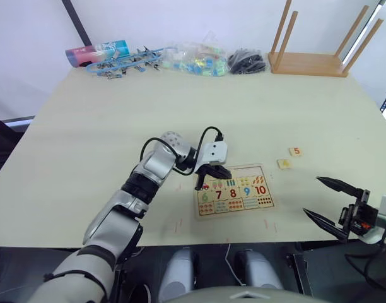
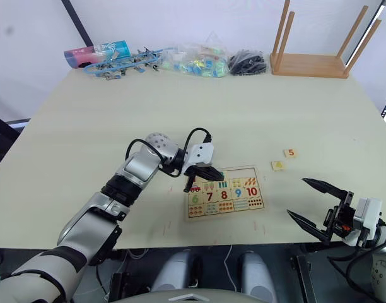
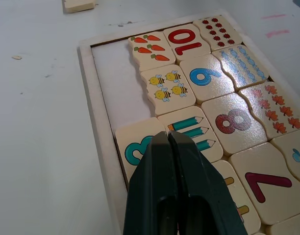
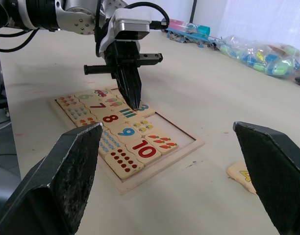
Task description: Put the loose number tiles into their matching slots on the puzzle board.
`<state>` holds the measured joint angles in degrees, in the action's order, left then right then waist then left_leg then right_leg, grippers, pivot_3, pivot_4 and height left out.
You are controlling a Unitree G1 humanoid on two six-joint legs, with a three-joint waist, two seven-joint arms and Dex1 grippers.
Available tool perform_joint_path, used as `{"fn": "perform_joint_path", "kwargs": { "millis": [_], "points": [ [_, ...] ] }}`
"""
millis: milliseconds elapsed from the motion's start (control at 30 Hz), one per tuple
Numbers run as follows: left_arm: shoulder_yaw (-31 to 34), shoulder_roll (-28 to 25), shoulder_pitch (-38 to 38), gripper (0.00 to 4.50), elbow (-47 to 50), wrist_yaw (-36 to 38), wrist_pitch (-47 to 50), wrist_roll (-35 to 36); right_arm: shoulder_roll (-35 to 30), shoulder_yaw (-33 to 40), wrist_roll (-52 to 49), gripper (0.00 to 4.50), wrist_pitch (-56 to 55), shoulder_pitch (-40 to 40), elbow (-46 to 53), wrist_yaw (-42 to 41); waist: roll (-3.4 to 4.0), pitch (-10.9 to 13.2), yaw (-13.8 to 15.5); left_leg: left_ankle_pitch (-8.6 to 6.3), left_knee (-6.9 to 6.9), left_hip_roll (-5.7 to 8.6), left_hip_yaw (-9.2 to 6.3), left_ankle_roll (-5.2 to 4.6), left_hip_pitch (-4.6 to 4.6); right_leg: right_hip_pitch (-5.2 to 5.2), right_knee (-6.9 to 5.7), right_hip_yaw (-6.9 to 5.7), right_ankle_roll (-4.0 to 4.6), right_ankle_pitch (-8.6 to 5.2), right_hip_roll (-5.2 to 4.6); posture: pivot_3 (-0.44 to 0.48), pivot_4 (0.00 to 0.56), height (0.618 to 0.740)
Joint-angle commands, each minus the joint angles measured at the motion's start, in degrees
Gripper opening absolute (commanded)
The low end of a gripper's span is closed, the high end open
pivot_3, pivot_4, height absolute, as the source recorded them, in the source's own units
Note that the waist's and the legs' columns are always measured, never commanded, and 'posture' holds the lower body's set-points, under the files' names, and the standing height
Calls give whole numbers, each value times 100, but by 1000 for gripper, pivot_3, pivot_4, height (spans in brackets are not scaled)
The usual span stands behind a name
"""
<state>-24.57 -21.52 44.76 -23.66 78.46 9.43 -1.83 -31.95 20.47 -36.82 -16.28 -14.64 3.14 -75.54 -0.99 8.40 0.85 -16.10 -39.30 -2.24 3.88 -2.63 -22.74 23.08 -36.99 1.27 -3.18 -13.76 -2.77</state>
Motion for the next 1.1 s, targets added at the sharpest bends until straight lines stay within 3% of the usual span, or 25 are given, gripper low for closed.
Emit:
{"fn": "perform_joint_path", "kwargs": {
  "millis": [33, 267, 467, 633, 1000, 1100],
  "points": [
    [281, -19, -73, 45, 320, -102, 259, 273, -83, 97, -52, 4500, -7, 75, -19, -7, 0, 0, -4, 0, 0, 0, -1, 0, 0, 0, 0, 0, 0, 0, 0, 0, 150, 737],
    [995, -135, -264, 45, 1164, -280, 996, 1078, -73, 93, -21, 4500, 153, 124, -23, 184, 0, 1, -1, 0, 0, -2, -5, 0, -3, 1, 0, -2, 0, 0, 0, 0, 150, 737],
    [1931, -641, -1244, 45, 2238, -683, 1772, 1889, -77, 230, 233, 4500, 357, 175, -151, 853, 3, 0, -46, 1, 2, -7, -3, 1, 5, 2, -8, 1, 0, 0, -1, 0, 150, 737],
    [2514, -713, -1828, 45, 2537, -1524, 1594, 1996, -79, 334, 305, 4500, 525, 158, -252, 1229, 2, 1, 30, 1, 1, -3, -6, 1, 4, 0, -11, -6, 0, 0, -9, 0, 150, 737],
    [3857, -975, -3534, 45, 3153, -2313, 1177, 2520, -157, 518, 500, 4500, 585, 147, -458, 1622, 3, 0, -13, 0, 5, -13, 2, 1, 8, 1, -8, -2, 1, 0, -13, 0, 150, 737],
    [4138, -898, -4228, 814, 3422, -2527, 1009, 2607, -177, 565, 569, 4500, 568, 213, -659, 1721, 3, 0, -14, -1, 8, -20, 6, 1, 10, 1, -7, -2, 2, 0, -18, 0, 150, 737]
  ]
}}
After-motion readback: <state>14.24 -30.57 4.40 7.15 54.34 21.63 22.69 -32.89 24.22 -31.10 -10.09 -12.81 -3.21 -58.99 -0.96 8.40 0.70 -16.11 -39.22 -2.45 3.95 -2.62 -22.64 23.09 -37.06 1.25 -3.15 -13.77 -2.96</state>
